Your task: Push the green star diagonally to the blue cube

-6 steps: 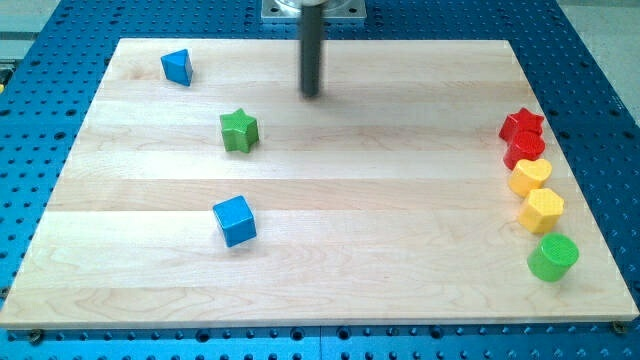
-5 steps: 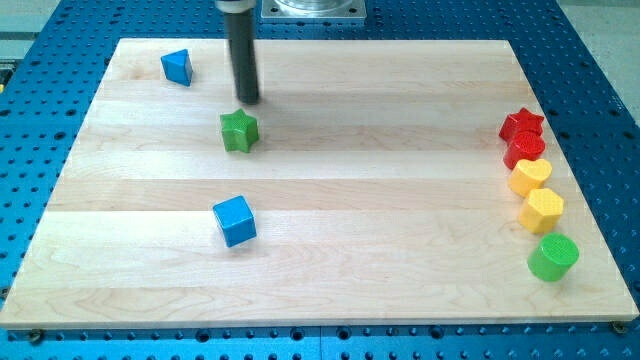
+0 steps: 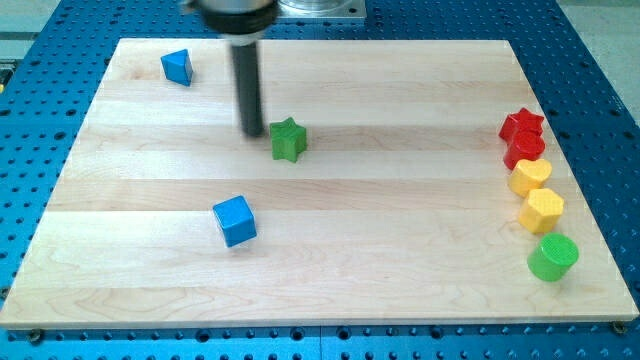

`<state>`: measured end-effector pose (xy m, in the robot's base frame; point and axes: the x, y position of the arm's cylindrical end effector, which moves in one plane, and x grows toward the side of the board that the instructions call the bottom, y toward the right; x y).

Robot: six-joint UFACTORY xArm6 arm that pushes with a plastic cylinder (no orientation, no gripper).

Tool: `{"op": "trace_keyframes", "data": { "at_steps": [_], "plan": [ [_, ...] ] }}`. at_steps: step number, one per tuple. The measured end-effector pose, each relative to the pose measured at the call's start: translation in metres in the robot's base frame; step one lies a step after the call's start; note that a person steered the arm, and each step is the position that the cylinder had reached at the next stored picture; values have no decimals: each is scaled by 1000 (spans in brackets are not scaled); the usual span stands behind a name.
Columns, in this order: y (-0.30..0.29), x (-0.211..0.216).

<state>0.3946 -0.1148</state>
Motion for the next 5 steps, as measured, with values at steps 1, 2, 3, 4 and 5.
{"op": "trace_keyframes", "data": {
  "at_steps": [1, 2, 3, 4, 5],
  "plan": [
    [34, 47],
    [113, 25],
    [132, -2],
    [114, 71],
    [51, 49]
  ]
}}
